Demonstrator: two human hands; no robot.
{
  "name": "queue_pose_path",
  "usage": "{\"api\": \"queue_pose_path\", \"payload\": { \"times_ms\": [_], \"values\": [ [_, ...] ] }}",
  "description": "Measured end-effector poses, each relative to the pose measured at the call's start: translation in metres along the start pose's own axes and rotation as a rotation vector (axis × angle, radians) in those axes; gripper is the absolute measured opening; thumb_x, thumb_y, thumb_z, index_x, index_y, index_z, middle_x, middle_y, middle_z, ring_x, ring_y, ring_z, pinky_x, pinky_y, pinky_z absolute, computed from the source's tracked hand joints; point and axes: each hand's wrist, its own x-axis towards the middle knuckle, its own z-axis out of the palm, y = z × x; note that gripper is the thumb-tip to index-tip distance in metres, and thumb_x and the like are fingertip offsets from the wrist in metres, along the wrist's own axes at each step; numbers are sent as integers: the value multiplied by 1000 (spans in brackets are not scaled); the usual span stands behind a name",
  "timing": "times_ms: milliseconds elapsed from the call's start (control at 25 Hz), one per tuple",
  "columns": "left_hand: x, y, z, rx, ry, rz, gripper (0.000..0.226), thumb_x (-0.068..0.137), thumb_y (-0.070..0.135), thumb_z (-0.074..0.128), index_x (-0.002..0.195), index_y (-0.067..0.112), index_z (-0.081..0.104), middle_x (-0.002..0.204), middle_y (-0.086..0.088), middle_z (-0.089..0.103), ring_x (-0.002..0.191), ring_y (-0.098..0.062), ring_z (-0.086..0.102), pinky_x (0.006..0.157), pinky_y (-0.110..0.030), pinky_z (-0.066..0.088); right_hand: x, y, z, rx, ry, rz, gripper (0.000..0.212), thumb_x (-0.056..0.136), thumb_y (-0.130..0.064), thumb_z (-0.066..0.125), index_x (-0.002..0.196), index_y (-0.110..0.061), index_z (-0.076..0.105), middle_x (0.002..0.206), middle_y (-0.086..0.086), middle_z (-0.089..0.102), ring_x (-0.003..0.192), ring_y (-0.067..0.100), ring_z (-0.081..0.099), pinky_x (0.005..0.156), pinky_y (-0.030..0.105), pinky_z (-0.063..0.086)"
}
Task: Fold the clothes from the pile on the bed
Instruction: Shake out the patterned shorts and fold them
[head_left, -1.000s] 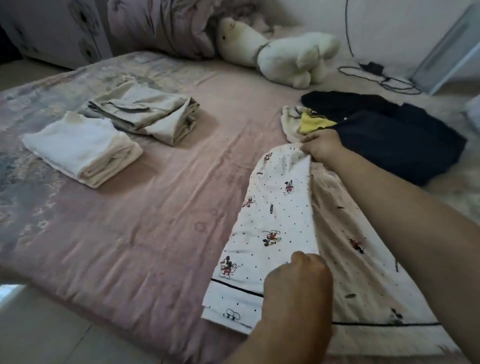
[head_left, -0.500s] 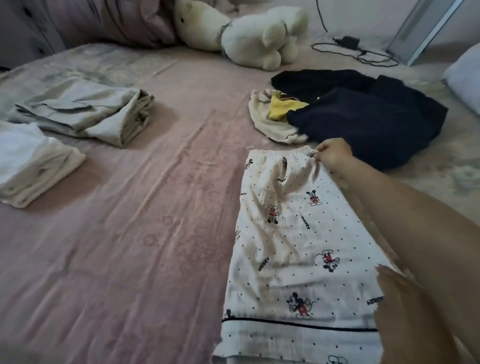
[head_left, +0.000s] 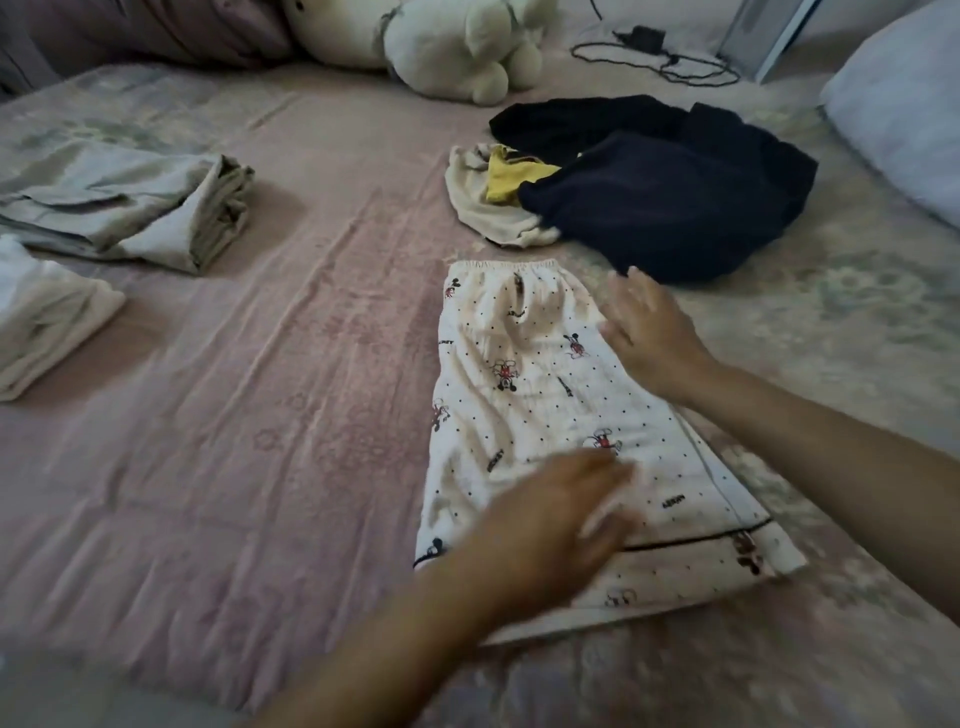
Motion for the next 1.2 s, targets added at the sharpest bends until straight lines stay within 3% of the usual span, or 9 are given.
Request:
{"api": "queue_pose_path", "payload": {
  "times_ms": [80, 200, 320, 400, 560, 640, 760, 960, 1200],
  "values": [
    [-44, -23, -17, 254, -39, -60, 73, 91, 62, 14, 149, 22, -3, 158, 0, -3, 145, -12, -5, 116, -20, -10, -78, 11, 5, -12, -96, -308, 61, 97, -54, 18, 151, -28, 6, 159, -3, -4, 145, 14, -2, 116, 27, -2],
    [-78, -39, 22, 508, -99, -63, 85, 92, 68, 11, 150, 7, 0, 153, -18, 16, 140, -37, 23, 111, -45, 10, -168, 44, 28, -218, -217, -510, 60, 99, -55, 14, 150, -23, 20, 155, 5, 20, 142, 20, 18, 112, 24, 4],
    [-83, -21, 50, 482, -55, -65, 85, 89, 69, 24, 148, 7, 22, 147, -15, 36, 135, -31, 37, 108, -56, 26, -187, 56, 32, -168, 65, -147, 52, 97, -40, 40, 131, -3, 49, 126, 27, 55, 113, 44, 54, 97, 41, 32],
    [-83, -14, 37, 511, 4, -45, 79, 84, 61, 32, 140, 6, 34, 142, -12, 46, 130, -26, 46, 101, -54, 41, -191, 44, 12, -25, 109, 193, 36, 91, -31, 58, 108, 0, 62, 101, 21, 61, 95, 41, 58, 78, 41, 41],
    [-93, -11, 27, 623, 42, 36, 84, 60, 23, 70, 133, 0, 35, 130, -20, 56, 117, -33, 57, 86, -55, 51, -199, 38, -1, 232, -223, 496, 36, 84, -32, 69, 64, -12, 47, 60, 6, 51, 58, 21, 51, 52, 30, 28],
    [-99, -9, 19, 641, 57, -120, 104, 35, 9, 83, 128, -8, 40, 123, -30, 57, 112, -42, 58, 82, -52, 53, -196, 37, -9, 267, -204, 541, 43, 84, -26, 71, 55, -13, 41, 54, 3, 41, 54, 18, 43, 50, 30, 23],
    [-107, -3, 15, 680, 101, -81, 99, 20, -3, 83, 114, -17, 57, 113, -36, 59, 104, -46, 61, 74, -43, 58, -193, 44, -21, 294, -78, 567, 46, 87, -19, 64, 52, -16, 35, 54, 4, 36, 57, 19, 39, 51, 32, 21],
    [-114, -6, 29, 568, 107, 254, 68, 40, -6, 73, 108, -3, 67, 108, -19, 68, 97, -32, 68, 72, -36, 58, -194, 69, -19, 318, -120, 671, 41, 84, -11, 63, 52, -13, 38, 53, 8, 38, 54, 20, 40, 51, 30, 24],
    [-114, -18, 30, 607, 18, 265, 53, 79, 37, 47, 117, 0, 53, 104, -13, 70, 95, -26, 68, 73, -32, 58, -197, 74, -20, 737, -65, 809, 23, 82, -1, 67, 73, -14, 49, 59, 10, 45, 48, 18, 36, 46, 22, 25]
  ]
}}
